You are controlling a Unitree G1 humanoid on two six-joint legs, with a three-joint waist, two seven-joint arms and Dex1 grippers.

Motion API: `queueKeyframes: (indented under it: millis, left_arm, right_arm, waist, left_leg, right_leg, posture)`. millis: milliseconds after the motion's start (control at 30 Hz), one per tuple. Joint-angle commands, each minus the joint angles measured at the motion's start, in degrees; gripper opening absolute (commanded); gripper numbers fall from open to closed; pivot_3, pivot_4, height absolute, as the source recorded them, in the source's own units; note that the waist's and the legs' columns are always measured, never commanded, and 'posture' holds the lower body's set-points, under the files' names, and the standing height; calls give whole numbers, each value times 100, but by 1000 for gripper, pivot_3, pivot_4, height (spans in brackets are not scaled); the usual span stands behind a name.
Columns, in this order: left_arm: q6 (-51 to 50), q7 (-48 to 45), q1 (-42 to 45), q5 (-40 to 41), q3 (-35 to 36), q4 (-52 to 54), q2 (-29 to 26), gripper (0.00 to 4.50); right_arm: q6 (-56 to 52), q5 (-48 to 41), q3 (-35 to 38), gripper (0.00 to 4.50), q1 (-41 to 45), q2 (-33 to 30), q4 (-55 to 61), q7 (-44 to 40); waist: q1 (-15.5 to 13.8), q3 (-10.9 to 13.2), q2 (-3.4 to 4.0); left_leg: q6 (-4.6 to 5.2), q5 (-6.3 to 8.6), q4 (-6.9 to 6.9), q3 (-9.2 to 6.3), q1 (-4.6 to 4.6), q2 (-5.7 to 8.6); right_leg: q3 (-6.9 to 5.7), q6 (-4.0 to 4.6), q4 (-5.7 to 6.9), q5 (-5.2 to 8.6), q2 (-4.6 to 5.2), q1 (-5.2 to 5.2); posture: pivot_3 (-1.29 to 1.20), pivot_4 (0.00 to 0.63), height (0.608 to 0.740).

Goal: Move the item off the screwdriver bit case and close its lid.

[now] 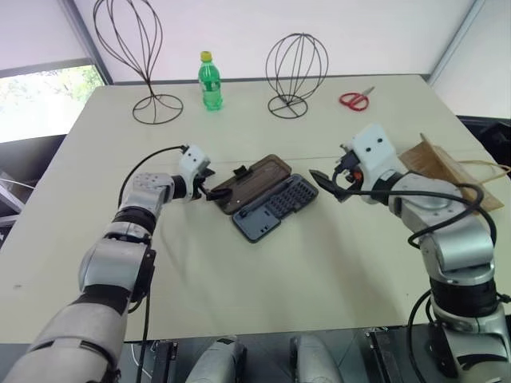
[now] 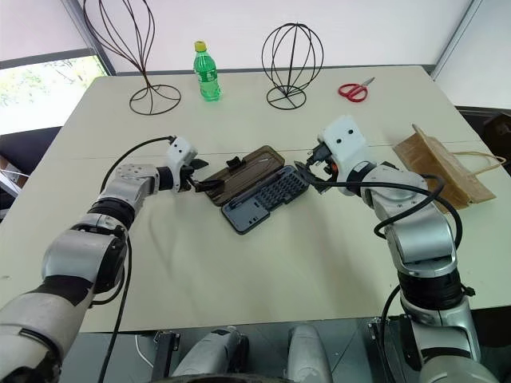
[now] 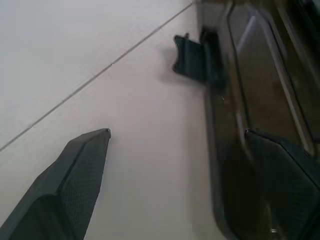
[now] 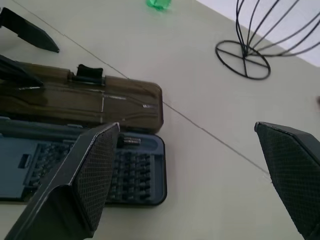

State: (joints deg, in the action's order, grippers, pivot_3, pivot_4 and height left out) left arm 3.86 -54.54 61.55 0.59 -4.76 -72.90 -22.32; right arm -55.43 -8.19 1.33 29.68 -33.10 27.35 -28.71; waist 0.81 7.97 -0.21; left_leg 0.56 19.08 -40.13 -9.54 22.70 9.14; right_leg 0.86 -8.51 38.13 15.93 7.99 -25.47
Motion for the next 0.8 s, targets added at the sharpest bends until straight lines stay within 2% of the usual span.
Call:
queueKeyframes:
  millis: [33, 267, 300, 400, 467, 500, 567, 600, 700, 800]
  left_arm:
    - [69, 16, 222, -111, 92, -56, -18, 4500]
    - [-42, -342, 85, -534, -203, -177, 24, 4500]
    - [-149, -453, 76, -513, -176, -197, 39, 3961]
    - [-400, -706, 26, -466, -87, -238, 56, 2791]
    - [-428, -759, -12, -525, -87, -240, 44, 1643]
    - [-444, -790, -28, -562, -100, -243, 38, 1346]
    - [-461, -828, -47, -612, -112, -246, 29, 340]
    - [-488, -898, -48, -568, -61, -241, 37, 61]
    - [-575, -1287, -13, -518, -9, -196, 60, 61]
    - [-5, -1451, 35, -671, -140, -69, 15, 61]
  right_arm:
    - [-68, -48, 275, 4458, -19, 16, 316, 204]
    - [-63, -115, 304, 4458, -96, -5, 367, 330]
    - [-52, -123, 303, 4500, -99, -8, 360, 338]
    - [-34, -148, 284, 4500, -87, -9, 330, 375]
    - [-27, -164, 279, 4500, -91, -17, 323, 385]
    - [-21, -174, 290, 4500, -105, -32, 311, 379]
    - [-17, -192, 308, 4500, -130, -52, 298, 375]
    - [-21, -199, 322, 4500, -158, -85, 290, 364]
    - [-34, -311, 404, 4500, -256, -147, 313, 258]
    - [0, -893, 680, 4500, -808, -467, 758, -481]
  waist:
    - [8, 0, 0]
    - [4, -2, -1]
    - [5, -2, -1]
    - [7, -3, -1]
    - [7, -5, -1]
    - [6, -6, -3]
    - [4, -7, -2]
    - [3, -8, -1]
    - [-5, -9, -2]
    - [-22, -9, -2]
  left_leg:
    - [0, 0, 0, 1, 0, 0]
    - [0, 0, 0, 1, -5, 0]
    - [0, 0, 0, 1, -7, 0]
    - [0, 0, 1, 1, -11, 0]
    - [0, 0, 2, 1, -16, 0]
    - [0, 0, 2, 1, -17, 0]
    - [0, 0, 2, 2, -19, 0]
    - [0, 0, 2, 0, -19, 0]
    - [1, 0, 1, 0, -19, 1]
    - [1, 1, 2, -1, -19, 1]
  right_leg:
    - [1, 0, 0, 0, 0, 0]
    - [1, 0, 1, 0, 0, 3]
    - [1, 0, 1, 0, 0, 5]
    - [1, 0, 1, 0, 0, 6]
    - [1, 0, 1, 0, 0, 8]
    - [1, 0, 1, 0, 0, 9]
    - [2, 0, 1, 0, 0, 11]
    - [2, 0, 2, 0, 0, 11]
    - [2, 0, 2, 0, 0, 12]
    - [2, 0, 2, 0, 1, 13]
  posture:
    - [0, 150, 740]
    - [0, 150, 740]
    - [0, 150, 740]
    - [0, 150, 740]
    - [0, 150, 740]
    - [0, 150, 740]
    - [0, 150, 740]
    - [0, 150, 740]
    - [0, 150, 740]
    - [0, 150, 740]
